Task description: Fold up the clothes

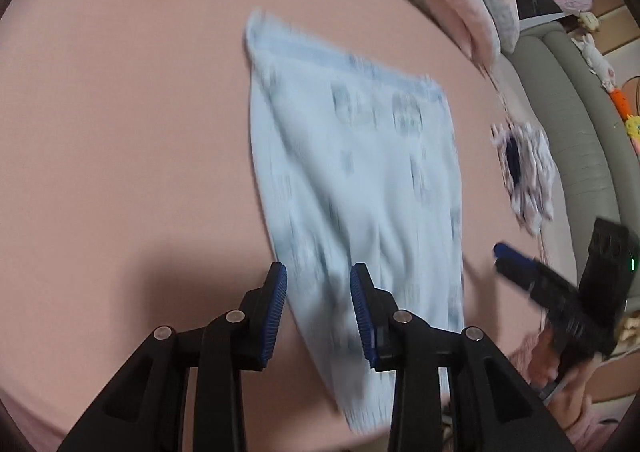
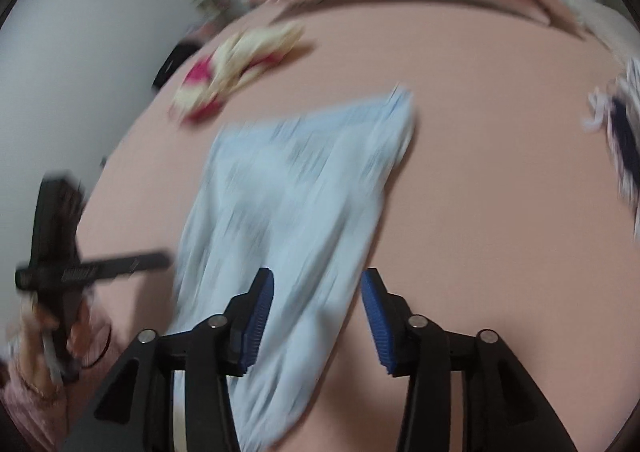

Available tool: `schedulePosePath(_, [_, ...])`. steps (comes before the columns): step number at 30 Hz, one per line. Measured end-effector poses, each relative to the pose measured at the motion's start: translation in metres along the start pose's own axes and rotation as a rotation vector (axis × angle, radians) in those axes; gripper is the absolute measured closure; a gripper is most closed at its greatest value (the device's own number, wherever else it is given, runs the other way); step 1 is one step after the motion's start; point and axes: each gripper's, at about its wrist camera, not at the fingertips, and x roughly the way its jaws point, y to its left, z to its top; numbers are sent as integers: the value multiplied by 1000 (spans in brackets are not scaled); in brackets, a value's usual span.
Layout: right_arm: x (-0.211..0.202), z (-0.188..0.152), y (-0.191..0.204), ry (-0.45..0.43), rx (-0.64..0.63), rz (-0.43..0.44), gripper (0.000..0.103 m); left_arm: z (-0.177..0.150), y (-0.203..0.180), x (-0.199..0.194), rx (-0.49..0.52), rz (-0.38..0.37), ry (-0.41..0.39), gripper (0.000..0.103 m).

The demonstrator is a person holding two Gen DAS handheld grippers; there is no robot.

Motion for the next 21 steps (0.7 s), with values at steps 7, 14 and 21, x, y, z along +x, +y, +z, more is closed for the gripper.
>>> schedulePosePath(7, [-16, -93, 30, 77, -33, 74, 53, -56, -3, 0, -25, -78, 28, 73])
schedulePosePath(14, [-31, -101, 43, 44, -119, -3, 49, -78, -22, -18, -10, -73, -46, 95])
schedulePosePath(21, [-19, -115, 64, 24, -252, -142, 49, -97, -22, -19, -120, -264, -69, 95])
